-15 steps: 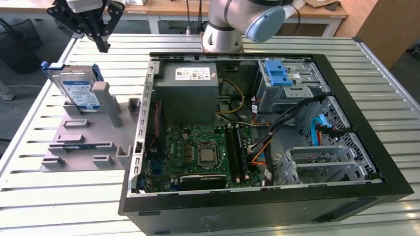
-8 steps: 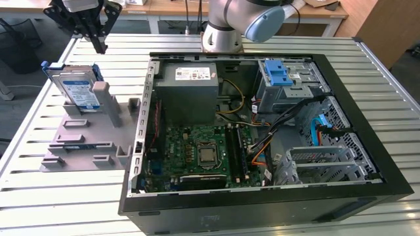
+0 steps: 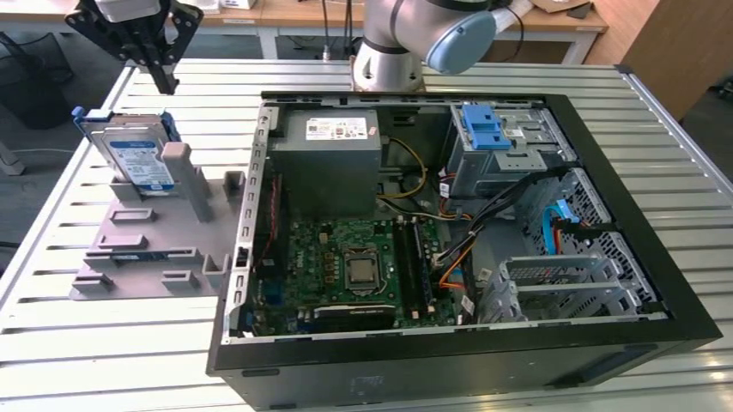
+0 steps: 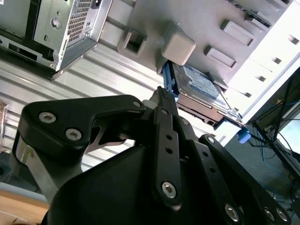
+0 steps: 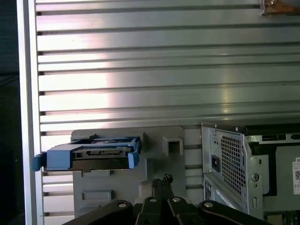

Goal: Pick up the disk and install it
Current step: 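Reach for the disk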

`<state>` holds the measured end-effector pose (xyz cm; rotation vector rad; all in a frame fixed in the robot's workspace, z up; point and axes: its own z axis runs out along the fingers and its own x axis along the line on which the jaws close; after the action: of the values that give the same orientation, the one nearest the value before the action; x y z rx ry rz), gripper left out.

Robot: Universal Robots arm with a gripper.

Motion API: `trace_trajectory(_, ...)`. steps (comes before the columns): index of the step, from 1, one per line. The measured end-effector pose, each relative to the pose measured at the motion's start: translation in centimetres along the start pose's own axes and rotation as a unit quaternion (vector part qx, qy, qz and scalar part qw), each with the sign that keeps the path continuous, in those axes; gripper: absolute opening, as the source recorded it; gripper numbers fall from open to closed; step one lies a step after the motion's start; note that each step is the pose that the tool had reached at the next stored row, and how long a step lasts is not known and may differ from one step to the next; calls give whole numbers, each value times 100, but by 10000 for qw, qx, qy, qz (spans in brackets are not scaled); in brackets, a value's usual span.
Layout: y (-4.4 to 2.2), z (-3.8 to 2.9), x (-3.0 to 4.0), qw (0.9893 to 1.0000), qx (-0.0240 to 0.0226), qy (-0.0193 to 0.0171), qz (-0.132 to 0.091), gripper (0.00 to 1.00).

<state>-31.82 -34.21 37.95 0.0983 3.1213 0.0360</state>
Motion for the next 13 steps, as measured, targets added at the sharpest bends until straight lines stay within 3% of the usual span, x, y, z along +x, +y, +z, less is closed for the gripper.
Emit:
trace_trajectory(5,-2,7,56,10000,4,57,1,11)
trace_trajectory(13,-10,15,190,10000,4,61,2,11)
